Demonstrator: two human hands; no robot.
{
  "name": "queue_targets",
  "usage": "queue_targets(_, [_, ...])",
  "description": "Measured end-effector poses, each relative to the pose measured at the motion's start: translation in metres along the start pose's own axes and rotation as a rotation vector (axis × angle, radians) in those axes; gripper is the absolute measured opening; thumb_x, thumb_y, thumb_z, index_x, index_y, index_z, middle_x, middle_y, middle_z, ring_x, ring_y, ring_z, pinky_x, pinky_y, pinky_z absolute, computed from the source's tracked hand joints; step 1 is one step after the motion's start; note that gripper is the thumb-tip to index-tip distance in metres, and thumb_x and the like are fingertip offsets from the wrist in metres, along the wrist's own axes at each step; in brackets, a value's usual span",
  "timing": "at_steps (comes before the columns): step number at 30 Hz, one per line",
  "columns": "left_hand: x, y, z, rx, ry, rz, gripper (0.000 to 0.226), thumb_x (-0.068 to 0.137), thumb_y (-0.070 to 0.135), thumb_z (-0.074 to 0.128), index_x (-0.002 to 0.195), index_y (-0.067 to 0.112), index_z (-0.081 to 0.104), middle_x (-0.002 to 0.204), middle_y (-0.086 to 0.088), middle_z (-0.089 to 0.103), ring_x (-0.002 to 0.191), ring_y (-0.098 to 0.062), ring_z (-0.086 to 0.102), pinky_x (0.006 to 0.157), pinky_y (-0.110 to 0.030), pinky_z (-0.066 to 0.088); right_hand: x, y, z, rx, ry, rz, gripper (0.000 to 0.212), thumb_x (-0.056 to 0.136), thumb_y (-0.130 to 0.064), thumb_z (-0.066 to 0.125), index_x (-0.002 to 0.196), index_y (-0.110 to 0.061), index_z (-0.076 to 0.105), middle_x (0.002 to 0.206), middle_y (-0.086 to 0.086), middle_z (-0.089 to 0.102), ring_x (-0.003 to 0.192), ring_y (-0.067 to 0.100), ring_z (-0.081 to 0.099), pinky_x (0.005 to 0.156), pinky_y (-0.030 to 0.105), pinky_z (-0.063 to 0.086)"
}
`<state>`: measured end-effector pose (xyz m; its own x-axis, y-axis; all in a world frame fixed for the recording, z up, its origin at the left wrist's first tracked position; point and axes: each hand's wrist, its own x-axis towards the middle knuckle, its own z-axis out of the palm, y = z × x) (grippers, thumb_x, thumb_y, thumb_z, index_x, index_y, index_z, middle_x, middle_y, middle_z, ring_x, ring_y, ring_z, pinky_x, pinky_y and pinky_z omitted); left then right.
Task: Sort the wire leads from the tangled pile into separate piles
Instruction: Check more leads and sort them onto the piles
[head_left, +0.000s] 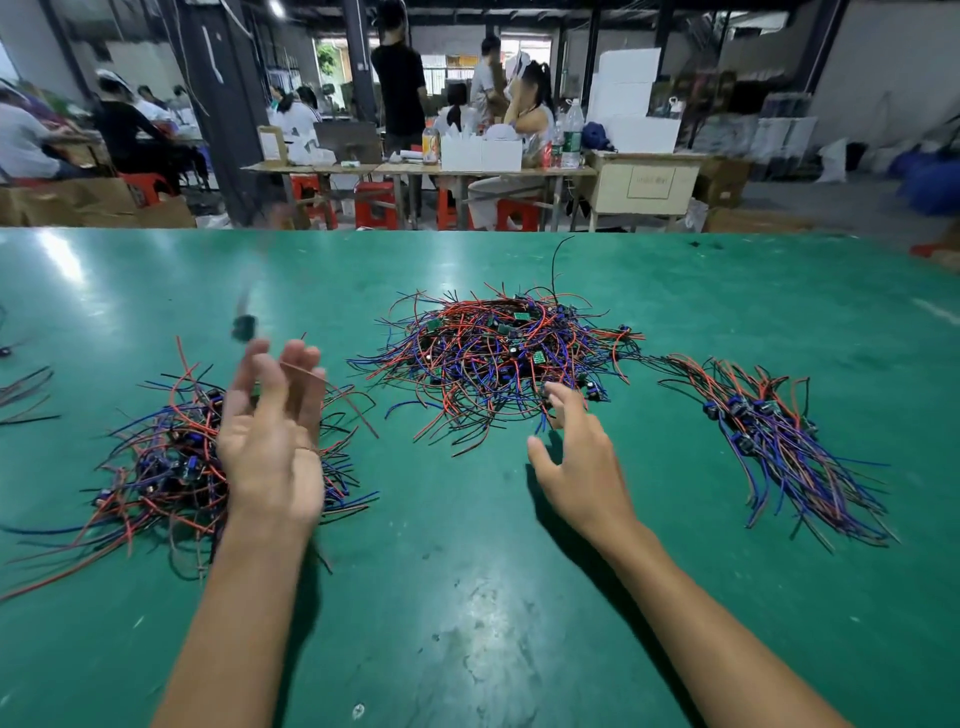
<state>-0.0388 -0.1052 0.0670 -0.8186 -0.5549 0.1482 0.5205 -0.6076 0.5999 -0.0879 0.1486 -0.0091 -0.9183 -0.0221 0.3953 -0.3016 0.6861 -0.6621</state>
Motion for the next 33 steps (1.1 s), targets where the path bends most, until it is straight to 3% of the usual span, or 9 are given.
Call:
queue_targets(2, [0.004, 0.008, -0.007, -0.365, 0.041, -0.133, 0.027, 0.089, 0.002, 0.057, 0.110, 0.015, 0.066, 0.101, -0.008, 0.074, 0.105, -0.017, 0.069, 0.088, -0.023, 0.056, 0.008, 0.007, 0.004, -0.128, -0.071, 0.062, 0.069, 0.098, -0.026, 0.056, 0.158, -0.028, 0.021, 0.116, 0.012, 0.061, 0.112, 0.032, 0.052, 0.097, 0.043, 0.042])
queue_targets(4, [0.006, 0.008, -0.010, -0.584, 0.073, -0.204, 0.039, 0.082, -0.009, 0.052, 0.113, 0.009, 0.068, 0.105, -0.016, 0.073, 0.108, -0.023, 0.068, 0.089, -0.029, 0.055, 0.015, 0.008, 0.008, -0.193, -0.091, 0.075, 0.069, 0.102, -0.023, 0.048, 0.160, -0.029, 0.012, 0.129, 0.013, 0.058, 0.111, 0.034, 0.047, 0.099, 0.044, 0.040])
queue_targets(7, [0.005, 0.000, -0.009, -0.601, 0.078, -0.278, 0.039, 0.084, -0.012, 0.048, 0.110, 0.007, 0.070, 0.111, -0.019, 0.072, 0.105, -0.025, 0.070, 0.089, -0.031, 0.056, 0.025, 0.010, 0.013, -0.366, -0.137, 0.098, 0.071, 0.101, -0.016, 0.043, 0.161, -0.032, 0.010, 0.152, 0.011, 0.039, 0.116, 0.035, 0.045, 0.103, 0.043, 0.037])
queue_targets(15, [-0.005, -0.014, 0.000, -0.482, 0.014, -0.384, 0.031, 0.085, 0.005, 0.056, 0.115, 0.009, 0.065, 0.100, -0.006, 0.077, 0.090, -0.013, 0.075, 0.076, -0.021, 0.059, 0.042, 0.008, 0.007, -0.340, -0.045, 0.109, 0.023, 0.102, -0.023, 0.048, 0.123, -0.015, 0.054, 0.121, 0.010, 0.052, 0.102, 0.037, 0.060, 0.082, 0.043, 0.047])
queue_targets(20, [-0.026, -0.036, 0.011, 0.268, -0.209, -0.452, 0.028, 0.093, 0.019, 0.061, 0.119, 0.029, 0.062, 0.099, 0.014, 0.076, 0.072, -0.004, 0.069, 0.068, -0.018, 0.057, 0.036, 0.007, 0.006, -0.350, -0.062, 0.060, 0.029, 0.096, -0.014, 0.050, 0.123, -0.021, 0.057, 0.132, 0.003, 0.043, 0.103, 0.030, 0.058, 0.078, 0.039, 0.049])
queue_targets(25, [-0.046, -0.060, 0.011, 0.817, -0.396, -0.256, 0.028, 0.094, 0.012, 0.067, 0.119, 0.024, 0.063, 0.097, -0.003, 0.077, 0.067, -0.009, 0.063, 0.057, -0.018, 0.049, 0.036, 0.012, -0.002, -0.258, -0.148, 0.131, 0.024, 0.100, -0.020, 0.050, 0.121, -0.020, 0.061, 0.114, 0.007, 0.037, 0.094, 0.029, 0.054, 0.087, 0.038, 0.047])
queue_targets(27, [-0.050, -0.068, 0.009, 1.065, -0.480, -0.036, 0.024, 0.093, 0.013, 0.067, 0.113, 0.028, 0.066, 0.099, 0.003, 0.073, 0.080, -0.010, 0.063, 0.062, -0.019, 0.052, 0.031, 0.012, -0.008, -0.184, -0.161, 0.105, 0.017, 0.100, -0.027, 0.056, 0.116, -0.022, 0.061, 0.111, 0.004, 0.038, 0.089, 0.024, 0.052, 0.087, 0.036, 0.046])
queue_targets(30, [-0.057, -0.079, 0.004, 1.497, -0.621, 0.400, 0.030, 0.094, 0.025, 0.066, 0.123, 0.032, 0.064, 0.122, 0.010, 0.061, 0.114, -0.011, 0.049, 0.095, -0.034, 0.043, 0.013, 0.012, -0.017, -0.066, -0.098, -0.033, 0.013, 0.098, -0.027, 0.063, 0.110, -0.024, 0.063, 0.114, -0.001, 0.039, 0.074, 0.010, 0.054, 0.082, 0.032, 0.046])
queue_targets(33, [-0.066, -0.084, 0.005, 1.674, -0.636, 0.511, 0.050, 0.097, 0.039, 0.059, 0.145, 0.036, 0.046, 0.155, 0.008, 0.031, 0.136, -0.017, 0.024, 0.108, -0.037, 0.020, -0.004, 0.007, -0.025, 0.045, -0.061, -0.140, 0.011, 0.097, -0.021, 0.065, 0.107, -0.025, 0.064, 0.124, -0.004, 0.044, 0.070, 0.004, 0.060, 0.081, 0.033, 0.052])
